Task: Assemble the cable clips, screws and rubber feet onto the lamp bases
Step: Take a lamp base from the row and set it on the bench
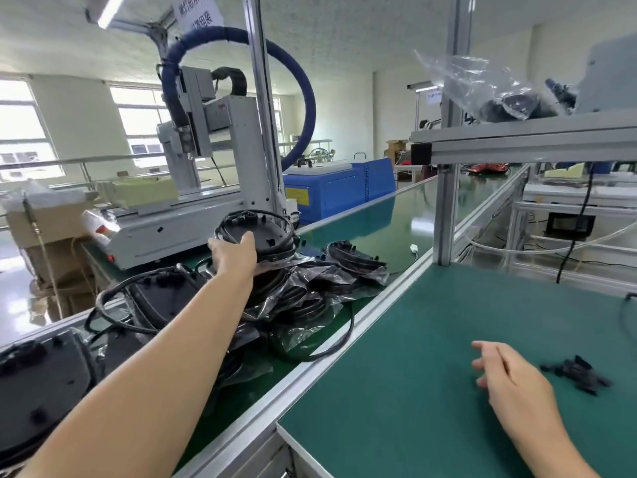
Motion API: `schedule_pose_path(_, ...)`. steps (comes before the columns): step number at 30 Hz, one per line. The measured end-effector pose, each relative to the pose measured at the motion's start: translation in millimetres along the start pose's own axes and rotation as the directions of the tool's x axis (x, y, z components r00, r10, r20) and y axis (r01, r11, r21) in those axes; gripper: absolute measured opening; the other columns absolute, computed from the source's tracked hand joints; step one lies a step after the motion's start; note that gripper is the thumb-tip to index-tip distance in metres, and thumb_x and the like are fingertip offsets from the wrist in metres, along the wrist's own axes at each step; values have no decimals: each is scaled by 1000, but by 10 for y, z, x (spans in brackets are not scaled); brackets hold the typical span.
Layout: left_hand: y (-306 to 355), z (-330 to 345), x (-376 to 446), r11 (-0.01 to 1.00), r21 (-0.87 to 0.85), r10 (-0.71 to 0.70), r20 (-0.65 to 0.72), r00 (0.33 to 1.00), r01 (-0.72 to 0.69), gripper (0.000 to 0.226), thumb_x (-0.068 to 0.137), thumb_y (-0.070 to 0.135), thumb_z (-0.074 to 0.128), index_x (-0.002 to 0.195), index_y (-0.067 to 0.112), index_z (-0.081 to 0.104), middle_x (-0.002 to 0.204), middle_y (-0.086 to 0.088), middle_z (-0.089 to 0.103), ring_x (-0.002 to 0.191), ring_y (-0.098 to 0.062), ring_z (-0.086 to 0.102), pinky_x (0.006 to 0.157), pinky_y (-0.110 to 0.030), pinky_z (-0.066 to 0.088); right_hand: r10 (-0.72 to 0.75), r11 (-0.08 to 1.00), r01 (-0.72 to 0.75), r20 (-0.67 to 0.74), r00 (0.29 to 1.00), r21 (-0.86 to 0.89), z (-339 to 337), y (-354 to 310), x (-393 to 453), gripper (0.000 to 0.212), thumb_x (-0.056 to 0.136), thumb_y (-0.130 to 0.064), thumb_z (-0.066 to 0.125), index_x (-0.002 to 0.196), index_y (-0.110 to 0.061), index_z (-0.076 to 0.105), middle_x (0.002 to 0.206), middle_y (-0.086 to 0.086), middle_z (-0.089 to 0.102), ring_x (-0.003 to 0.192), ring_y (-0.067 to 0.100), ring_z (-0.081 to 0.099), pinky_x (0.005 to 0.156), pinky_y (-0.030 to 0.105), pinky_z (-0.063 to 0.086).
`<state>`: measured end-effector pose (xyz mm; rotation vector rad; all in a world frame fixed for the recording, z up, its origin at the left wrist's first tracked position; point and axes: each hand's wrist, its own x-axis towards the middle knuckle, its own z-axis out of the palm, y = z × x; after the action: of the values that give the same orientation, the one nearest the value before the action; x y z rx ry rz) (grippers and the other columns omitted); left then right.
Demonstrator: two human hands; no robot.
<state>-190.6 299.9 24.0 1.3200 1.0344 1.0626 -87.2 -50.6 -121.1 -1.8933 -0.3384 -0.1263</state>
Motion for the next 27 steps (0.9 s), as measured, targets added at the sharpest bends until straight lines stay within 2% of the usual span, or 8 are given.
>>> schedule_pose_path(5, 32, -38, 54, 944, 326, 80, -88, 993, -47, 67, 87, 36, 62, 136, -1, 35, 124, -18, 53, 107, -35, 59, 93, -47, 51, -3, 1000, 3, 2, 1000, 8, -13, -15, -10, 22, 101, -30, 43, 96, -32, 64, 85, -11, 68, 71, 7, 65, 67, 30, 43)
schedule_pose_path(8, 11, -53, 74, 842, 531, 178, -105, 978, -96, 81, 88, 44, 61, 145, -4, 28, 143, -25, 33, 121, -40, 47, 99, -49, 45, -8, 1000, 7, 13, 1000, 20, -17, -37, -17, 21, 100, -32, 43, 91, -34, 62, 85, -11, 67, 71, 6, 64, 64, 25, 43)
schedule_pose_path(12, 39, -56, -4, 698, 680, 363, -63, 930, -226, 72, 94, 43, 54, 149, 4, 29, 160, -22, 1, 145, -41, 10, 112, -56, 28, -17, 999, 16, 15, 1000, 29, -30, -64, -16, 23, 100, -33, 43, 85, -37, 59, 83, -12, 66, 74, 7, 64, 64, 24, 43)
schedule_pose_path(15, 101, -30, -104, 496, 791, 550, 33, 835, -358, 54, 97, 46, 45, 136, 9, 50, 158, -20, 17, 146, -39, 8, 117, -54, 15, -16, 999, 16, -5, 1000, 35, -45, -61, -8, 24, 100, -32, 44, 83, -34, 61, 79, -10, 66, 72, 10, 64, 63, 22, 42)
schedule_pose_path(18, 173, 141, -371, 347, 761, 701, 178, 690, -549, 42, 98, 41, 43, 125, 14, 62, 152, -17, 35, 147, -35, 12, 119, -50, 8, -18, 998, 19, -16, 1000, 55, -63, -67, -2, 25, 99, -32, 44, 81, -31, 61, 77, -8, 66, 73, 15, 64, 63, 23, 43)
schedule_pose_path(20, 152, 356, -628, 288, 663, 758, 284, 587, -691, 32, 95, 33, 50, 115, 14, 68, 144, -14, 45, 145, -34, 17, 118, -51, 14, -22, 996, 24, -35, 999, 85, -95, -101, 13, 25, 99, -29, 45, 80, -32, 60, 77, -7, 66, 71, 13, 63, 61, 21, 44)
schedule_pose_path(23, 32, 796, -1098, 286, 474, 752, 427, 501, -833, 26, 92, 25, 57, 112, 14, 71, 137, -14, 52, 144, -33, 22, 115, -50, 20, 19, 985, -2, -95, 995, 174, -274, -179, 58, 26, 99, -26, 46, 81, -35, 62, 78, -7, 66, 60, 0, 58, 49, 13, 41)
schedule_pose_path(27, -220, 1471, -1790, 341, 268, 643, 632, 432, -901, 24, 91, 22, 59, 108, 13, 73, 132, -16, 56, 139, -34, 31, 111, -42, 27, 24, 979, 13, -174, 984, 204, -756, -115, 29, 25, 99, -27, 46, 84, -35, 64, 77, -7, 66, 59, -2, 55, 49, 14, 41)
